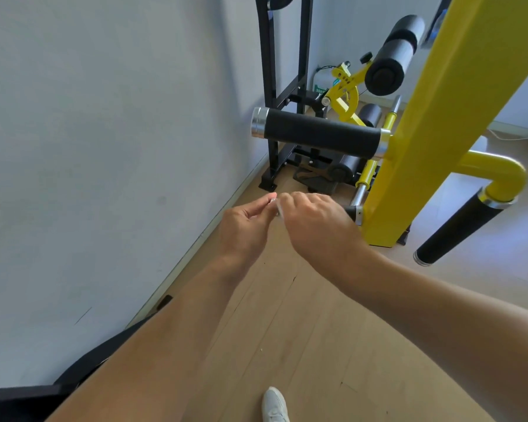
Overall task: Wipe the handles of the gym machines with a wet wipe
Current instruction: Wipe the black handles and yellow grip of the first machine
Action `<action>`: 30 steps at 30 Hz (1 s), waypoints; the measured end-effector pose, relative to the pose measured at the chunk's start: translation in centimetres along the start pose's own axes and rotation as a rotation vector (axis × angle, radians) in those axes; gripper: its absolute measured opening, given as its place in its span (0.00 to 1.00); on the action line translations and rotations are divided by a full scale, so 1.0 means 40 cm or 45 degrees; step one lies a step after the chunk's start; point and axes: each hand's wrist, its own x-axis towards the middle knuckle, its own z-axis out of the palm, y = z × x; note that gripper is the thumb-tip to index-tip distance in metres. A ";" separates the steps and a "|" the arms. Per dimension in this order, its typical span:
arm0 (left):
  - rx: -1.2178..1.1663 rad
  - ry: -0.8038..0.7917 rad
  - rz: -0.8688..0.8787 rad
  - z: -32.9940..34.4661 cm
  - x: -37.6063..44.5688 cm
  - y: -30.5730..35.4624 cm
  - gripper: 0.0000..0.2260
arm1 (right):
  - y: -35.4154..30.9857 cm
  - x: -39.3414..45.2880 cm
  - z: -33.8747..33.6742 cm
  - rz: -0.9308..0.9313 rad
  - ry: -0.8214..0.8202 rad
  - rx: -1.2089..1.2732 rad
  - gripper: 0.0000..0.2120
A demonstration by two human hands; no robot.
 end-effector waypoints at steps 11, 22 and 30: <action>-0.105 -0.029 -0.134 0.005 -0.010 -0.004 0.14 | 0.052 0.029 -0.050 0.114 -0.378 -0.023 0.21; -0.042 -0.002 -0.097 0.004 -0.010 0.000 0.15 | 0.040 -0.017 -0.008 0.175 -0.004 0.031 0.20; -0.039 -0.019 -0.068 0.003 -0.013 0.001 0.16 | 0.021 0.008 -0.002 0.082 -0.037 0.140 0.21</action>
